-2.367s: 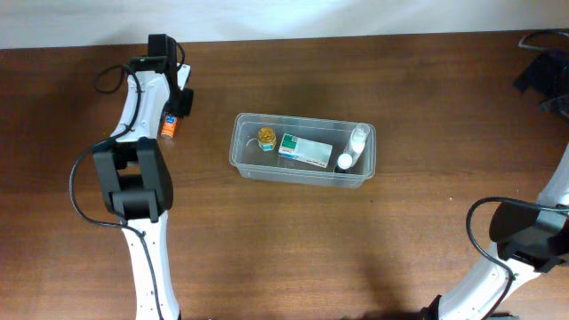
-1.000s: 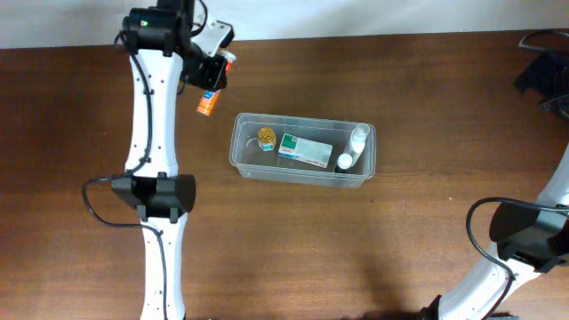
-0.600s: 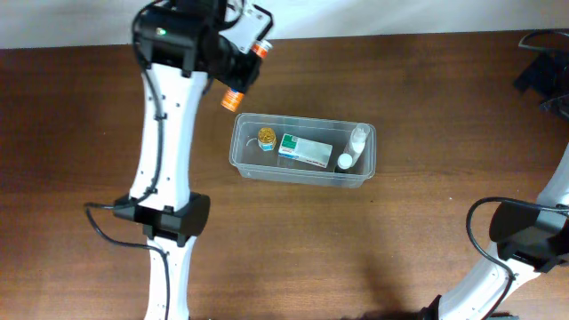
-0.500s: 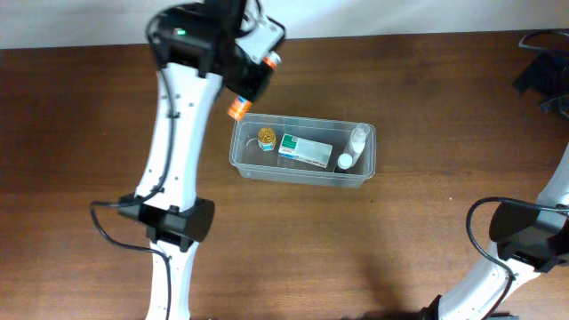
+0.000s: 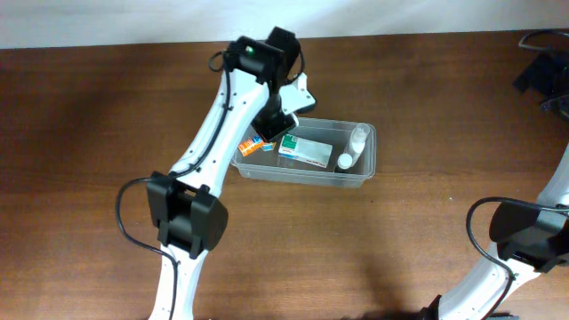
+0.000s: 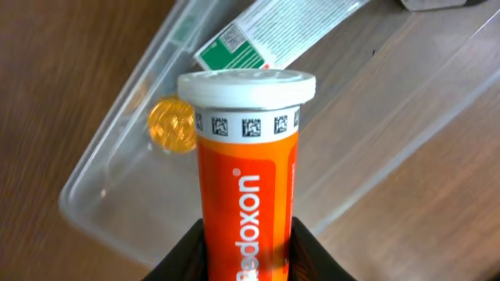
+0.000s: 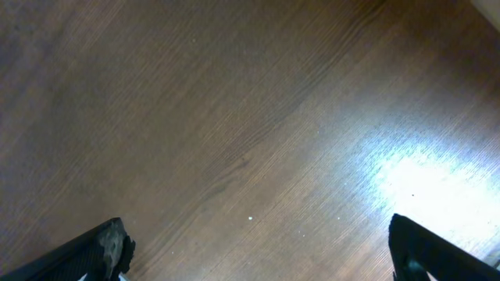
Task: Pack container
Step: 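Carry the tube over the container and lay it along the front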
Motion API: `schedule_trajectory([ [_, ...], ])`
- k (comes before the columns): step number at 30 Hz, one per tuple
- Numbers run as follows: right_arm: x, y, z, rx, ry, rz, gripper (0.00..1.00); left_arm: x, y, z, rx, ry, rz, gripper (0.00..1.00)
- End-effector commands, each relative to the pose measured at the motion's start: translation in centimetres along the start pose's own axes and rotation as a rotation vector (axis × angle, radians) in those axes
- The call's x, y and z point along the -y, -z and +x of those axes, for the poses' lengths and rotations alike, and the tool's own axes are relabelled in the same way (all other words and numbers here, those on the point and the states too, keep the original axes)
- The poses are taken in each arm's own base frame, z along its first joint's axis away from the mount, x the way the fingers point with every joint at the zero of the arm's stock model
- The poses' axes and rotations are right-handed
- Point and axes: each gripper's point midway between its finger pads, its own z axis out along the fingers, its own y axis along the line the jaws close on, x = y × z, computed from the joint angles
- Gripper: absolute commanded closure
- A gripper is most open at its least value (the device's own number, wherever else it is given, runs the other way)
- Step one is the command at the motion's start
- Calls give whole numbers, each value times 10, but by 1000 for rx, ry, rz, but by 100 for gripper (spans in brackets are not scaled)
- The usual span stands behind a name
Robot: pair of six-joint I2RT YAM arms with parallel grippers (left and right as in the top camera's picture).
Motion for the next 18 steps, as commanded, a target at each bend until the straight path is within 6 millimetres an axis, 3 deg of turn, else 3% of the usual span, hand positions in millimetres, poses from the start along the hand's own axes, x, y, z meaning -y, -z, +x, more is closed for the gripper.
schedule_trajectory([
  [1, 5, 11, -2, 31, 0, 5, 2, 9, 2, -5, 40, -128, 24, 81],
  [4, 5, 11, -2, 31, 0, 5, 2, 11, -6, -9, 54, -154, 36, 81],
  [8, 5, 11, -2, 31, 0, 5, 2, 11, -13, -12, 56, -168, 36, 90],
  [18, 5, 11, -2, 31, 0, 5, 2, 28, -13, -25, 122, -183, 106, 90],
])
